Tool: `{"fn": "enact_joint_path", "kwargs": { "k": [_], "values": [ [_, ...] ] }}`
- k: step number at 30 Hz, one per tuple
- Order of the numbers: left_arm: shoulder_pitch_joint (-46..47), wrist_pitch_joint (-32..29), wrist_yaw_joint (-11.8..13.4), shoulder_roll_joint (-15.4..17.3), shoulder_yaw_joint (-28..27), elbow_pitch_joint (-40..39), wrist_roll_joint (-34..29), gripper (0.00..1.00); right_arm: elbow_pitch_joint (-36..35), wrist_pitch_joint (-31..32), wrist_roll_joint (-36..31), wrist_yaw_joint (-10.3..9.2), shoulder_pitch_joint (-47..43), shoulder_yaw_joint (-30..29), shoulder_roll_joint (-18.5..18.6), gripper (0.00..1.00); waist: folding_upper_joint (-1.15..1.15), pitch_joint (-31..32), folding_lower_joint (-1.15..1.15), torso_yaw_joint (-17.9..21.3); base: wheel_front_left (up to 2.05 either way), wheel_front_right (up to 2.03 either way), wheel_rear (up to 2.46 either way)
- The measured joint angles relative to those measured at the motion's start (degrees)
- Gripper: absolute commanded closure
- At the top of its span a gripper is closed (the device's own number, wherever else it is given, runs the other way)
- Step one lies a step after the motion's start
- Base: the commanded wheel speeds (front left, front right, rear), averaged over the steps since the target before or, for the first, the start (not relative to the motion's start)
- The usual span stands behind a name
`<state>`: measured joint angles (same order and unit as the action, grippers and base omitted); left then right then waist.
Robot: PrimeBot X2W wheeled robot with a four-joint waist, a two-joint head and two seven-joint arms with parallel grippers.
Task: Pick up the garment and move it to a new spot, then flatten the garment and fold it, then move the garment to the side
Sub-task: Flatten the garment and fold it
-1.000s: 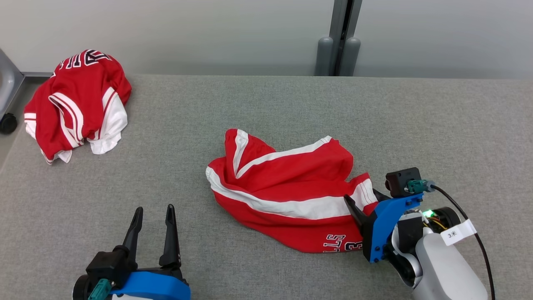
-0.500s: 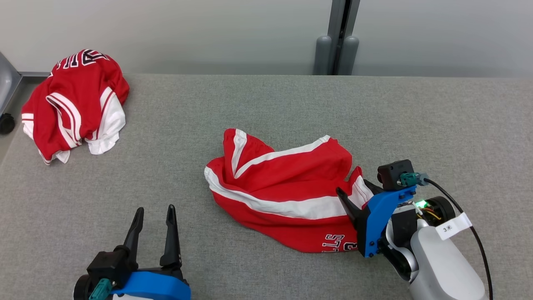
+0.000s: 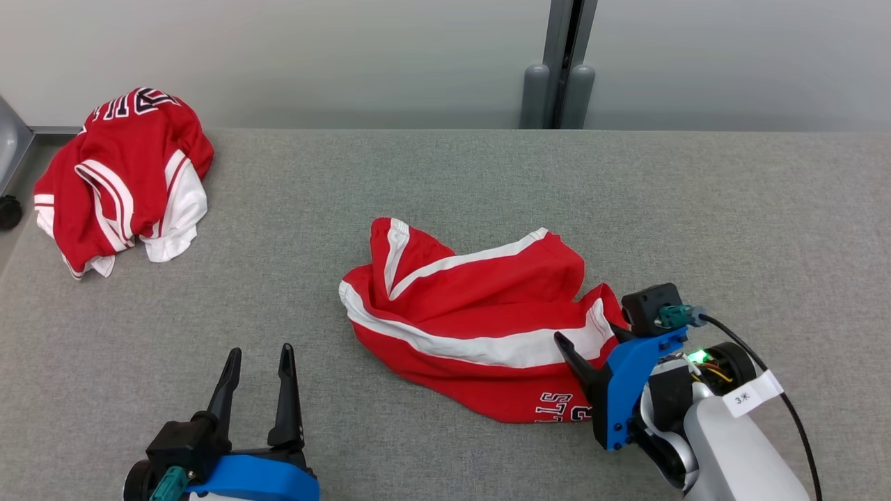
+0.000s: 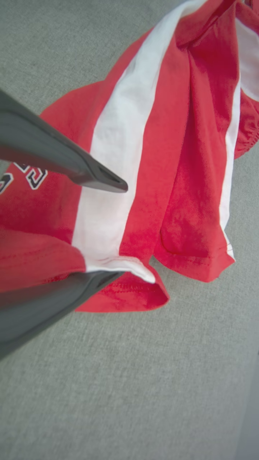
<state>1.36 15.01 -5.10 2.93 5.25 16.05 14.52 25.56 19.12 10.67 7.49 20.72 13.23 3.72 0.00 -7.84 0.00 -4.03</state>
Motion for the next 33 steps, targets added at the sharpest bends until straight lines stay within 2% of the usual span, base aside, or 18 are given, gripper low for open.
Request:
{"fn": "enact_joint_path", "kwargs": {
  "k": [8,9,10,11,14,15,21,25,30,33],
  "values": [
    [-0.01,0.00,-0.08,0.00,0.33,0.25,-0.05,0.00,2.89,0.24,1.56,0.00,0.44,-3.71,-0.08,0.00,0.00,0.01,0.00,-0.22,0.00,0.00,0.00],
    [-0.01,0.00,-0.09,0.00,0.40,0.31,-0.05,0.00,3.50,0.20,1.58,0.00,0.77,-3.99,-0.08,0.13,0.00,0.04,-0.01,-0.31,0.00,0.00,0.00],
    [-0.01,0.00,-0.09,0.00,0.46,0.34,-0.05,0.00,4.16,0.18,1.72,0.00,1.12,-4.22,-0.09,0.42,0.00,0.05,0.00,-0.40,0.00,0.00,0.00],
    [-0.01,0.00,-0.16,0.00,0.47,0.36,-0.05,0.00,4.89,0.16,2.09,0.00,1.47,-4.30,-0.08,0.56,0.00,0.07,0.00,-0.50,0.00,0.00,0.00],
    [0.00,0.00,-0.37,0.02,0.64,0.52,0.03,0.00,6.55,-0.09,2.29,0.00,2.03,-4.21,0.19,0.82,0.00,0.09,-0.01,-0.75,0.00,0.00,0.00],
    [0.08,0.00,-0.57,0.21,0.94,0.71,0.01,0.00,6.89,-0.29,2.35,0.00,2.29,-4.16,0.32,0.98,0.00,0.09,0.00,-0.80,0.00,0.00,0.00],
    [5.56,-2.33,-1.54,2.76,5.02,1.45,-1.05,0.00,7.98,-1.80,3.12,0.00,2.71,-3.03,1.13,1.00,0.00,-0.21,-0.01,-0.84,0.00,0.00,0.00],
    [11.24,-9.12,-2.03,5.46,10.67,3.43,-0.26,0.00,8.24,-2.33,3.83,0.00,3.16,-1.74,1.65,1.00,0.00,-0.90,-0.01,-0.40,0.00,0.00,0.00],
    [18.39,-19.71,-2.11,13.15,22.40,5.32,7.94,0.00,8.26,-2.57,5.17,0.00,4.47,0.29,2.15,1.00,0.00,-2.17,0.00,0.76,0.00,0.00,0.00],
    [21.69,-23.14,-2.30,17.04,26.21,5.32,15.74,0.00,8.21,-2.85,5.86,0.00,5.11,1.29,2.49,1.00,0.00,-3.05,0.00,1.38,0.00,0.00,0.00]
  ]
}}
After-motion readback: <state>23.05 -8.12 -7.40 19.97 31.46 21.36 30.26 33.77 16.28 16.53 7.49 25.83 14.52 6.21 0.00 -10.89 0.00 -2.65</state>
